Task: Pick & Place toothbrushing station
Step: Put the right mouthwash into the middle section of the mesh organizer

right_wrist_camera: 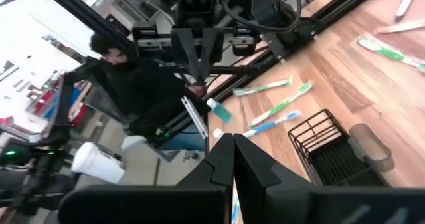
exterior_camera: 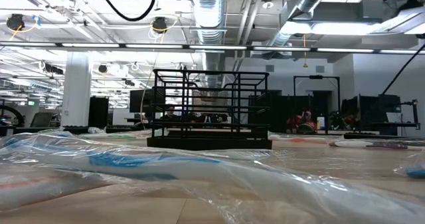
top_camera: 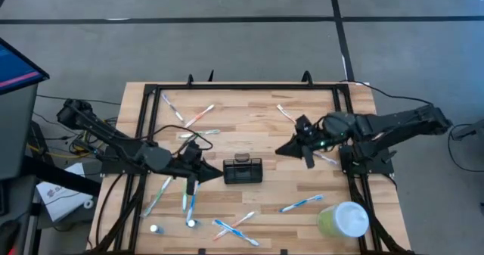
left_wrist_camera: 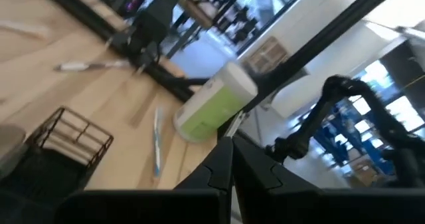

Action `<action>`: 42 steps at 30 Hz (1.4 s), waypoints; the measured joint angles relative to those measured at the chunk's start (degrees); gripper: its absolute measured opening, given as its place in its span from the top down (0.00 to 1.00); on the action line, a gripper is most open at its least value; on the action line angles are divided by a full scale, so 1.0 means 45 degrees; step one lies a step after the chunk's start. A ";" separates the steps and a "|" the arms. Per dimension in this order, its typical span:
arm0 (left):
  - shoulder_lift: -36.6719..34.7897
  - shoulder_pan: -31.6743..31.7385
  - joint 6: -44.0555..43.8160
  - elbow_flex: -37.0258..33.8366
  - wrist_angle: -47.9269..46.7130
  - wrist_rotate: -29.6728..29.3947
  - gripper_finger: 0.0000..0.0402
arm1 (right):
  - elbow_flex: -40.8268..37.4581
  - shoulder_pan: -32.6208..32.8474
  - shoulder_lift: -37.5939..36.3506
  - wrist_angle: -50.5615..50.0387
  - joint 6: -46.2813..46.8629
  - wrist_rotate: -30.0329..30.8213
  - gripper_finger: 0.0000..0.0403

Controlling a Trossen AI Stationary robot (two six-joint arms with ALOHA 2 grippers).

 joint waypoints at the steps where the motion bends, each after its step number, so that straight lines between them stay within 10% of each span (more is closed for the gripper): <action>1: 0.0170 -0.0086 -0.0228 0.0271 -0.0375 -0.0028 1.00 | 0.0000 0.0298 0.0093 0.0011 0.0010 0.0350 1.00; 12: 0.1496 -0.0605 -0.1865 0.2861 -0.3995 0.0153 1.00 | 0.0000 0.2508 0.1419 0.2406 0.0733 0.3253 1.00; 42: 0.4263 -0.3073 -0.6187 0.5955 -0.9773 0.3946 1.00 | -0.0005 0.3111 0.1580 0.3088 0.0337 0.3997 1.00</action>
